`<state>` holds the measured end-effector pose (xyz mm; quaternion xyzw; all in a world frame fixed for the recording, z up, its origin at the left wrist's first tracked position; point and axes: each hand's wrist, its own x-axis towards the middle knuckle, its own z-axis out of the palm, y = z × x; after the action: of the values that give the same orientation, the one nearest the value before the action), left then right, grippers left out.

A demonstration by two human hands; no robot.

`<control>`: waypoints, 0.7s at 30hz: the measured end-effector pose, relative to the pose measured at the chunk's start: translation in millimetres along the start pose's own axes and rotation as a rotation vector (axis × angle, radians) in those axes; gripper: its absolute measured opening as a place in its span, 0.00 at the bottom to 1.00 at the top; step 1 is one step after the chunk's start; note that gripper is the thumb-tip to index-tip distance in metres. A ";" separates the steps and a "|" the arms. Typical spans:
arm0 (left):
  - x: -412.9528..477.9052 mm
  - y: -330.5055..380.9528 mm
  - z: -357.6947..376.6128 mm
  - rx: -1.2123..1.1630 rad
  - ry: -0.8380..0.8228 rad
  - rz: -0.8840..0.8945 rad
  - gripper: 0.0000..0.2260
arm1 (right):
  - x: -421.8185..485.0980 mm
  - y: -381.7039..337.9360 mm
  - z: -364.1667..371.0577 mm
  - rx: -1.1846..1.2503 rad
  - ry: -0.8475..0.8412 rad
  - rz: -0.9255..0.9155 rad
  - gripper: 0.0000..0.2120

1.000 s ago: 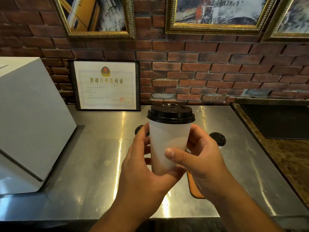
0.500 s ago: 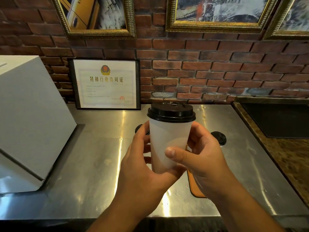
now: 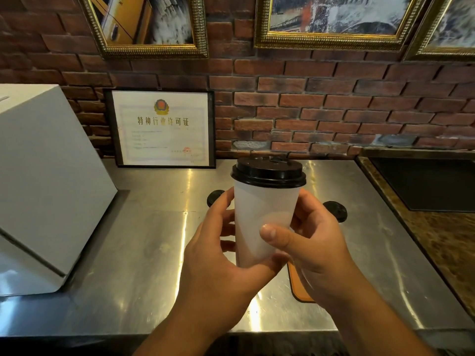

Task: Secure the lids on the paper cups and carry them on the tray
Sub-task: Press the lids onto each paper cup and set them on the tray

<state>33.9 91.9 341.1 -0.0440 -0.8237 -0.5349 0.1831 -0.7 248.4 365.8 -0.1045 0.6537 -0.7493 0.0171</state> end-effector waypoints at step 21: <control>-4.2 1.6 6.1 0.032 -0.003 0.004 0.47 | -4.1 -0.9 -0.5 0.002 0.039 -0.019 0.31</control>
<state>36.7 98.6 338.8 -0.0438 -0.8323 -0.5212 0.1835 3.4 249.7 366.1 -0.0963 0.6520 -0.7520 -0.0027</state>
